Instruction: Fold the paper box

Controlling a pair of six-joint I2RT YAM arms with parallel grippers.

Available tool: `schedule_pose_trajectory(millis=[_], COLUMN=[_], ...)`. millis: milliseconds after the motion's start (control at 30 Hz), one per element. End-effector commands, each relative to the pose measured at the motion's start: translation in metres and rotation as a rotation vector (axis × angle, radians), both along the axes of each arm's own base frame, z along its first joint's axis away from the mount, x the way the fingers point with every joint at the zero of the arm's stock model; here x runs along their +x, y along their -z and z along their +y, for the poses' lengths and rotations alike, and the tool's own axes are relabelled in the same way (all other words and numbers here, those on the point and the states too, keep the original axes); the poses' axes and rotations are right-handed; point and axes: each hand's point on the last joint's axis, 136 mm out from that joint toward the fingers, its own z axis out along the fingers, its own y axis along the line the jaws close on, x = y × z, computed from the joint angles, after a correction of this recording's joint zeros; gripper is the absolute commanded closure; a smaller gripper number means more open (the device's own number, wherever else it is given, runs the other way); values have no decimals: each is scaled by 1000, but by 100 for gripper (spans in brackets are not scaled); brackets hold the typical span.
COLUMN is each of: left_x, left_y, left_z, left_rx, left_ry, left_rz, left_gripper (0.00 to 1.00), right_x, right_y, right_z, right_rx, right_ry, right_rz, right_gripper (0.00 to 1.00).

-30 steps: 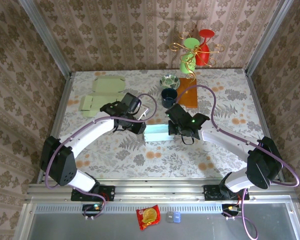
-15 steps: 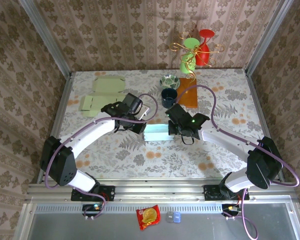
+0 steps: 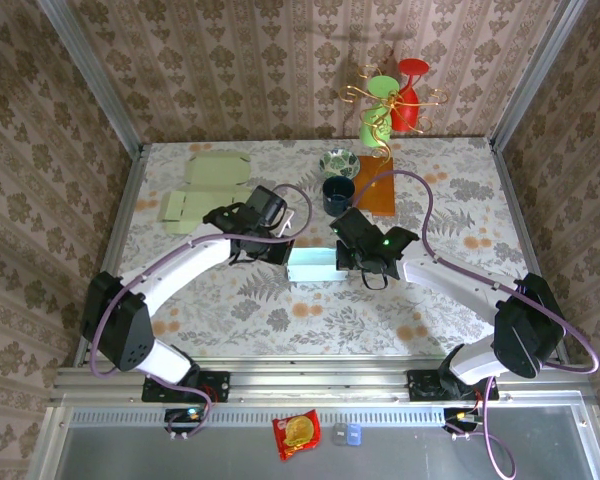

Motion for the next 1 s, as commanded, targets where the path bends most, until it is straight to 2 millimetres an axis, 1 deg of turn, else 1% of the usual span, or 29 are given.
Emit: schedule_pose_trajectory(millis=[0, 600, 700, 967], left_x=[4, 8, 7, 5], left_y=[-5, 0, 1, 15], left_z=[3, 0, 2, 11], left_rx=[2, -125, -112, -61], left_ry=[-103, -283, -272, -219], left_rz=[27, 153, 144, 103], left_gripper=[100, 100, 100, 100], right_x=[-4, -4, -4, -5], right_y=[3, 4, 4, 8], right_z=[-1, -1, -1, -2], right_rx=[-8, -3, -2, -4], right_ry=[26, 49, 46, 44], right_rz=[26, 28, 27, 27], right_gripper=[100, 100, 100, 100])
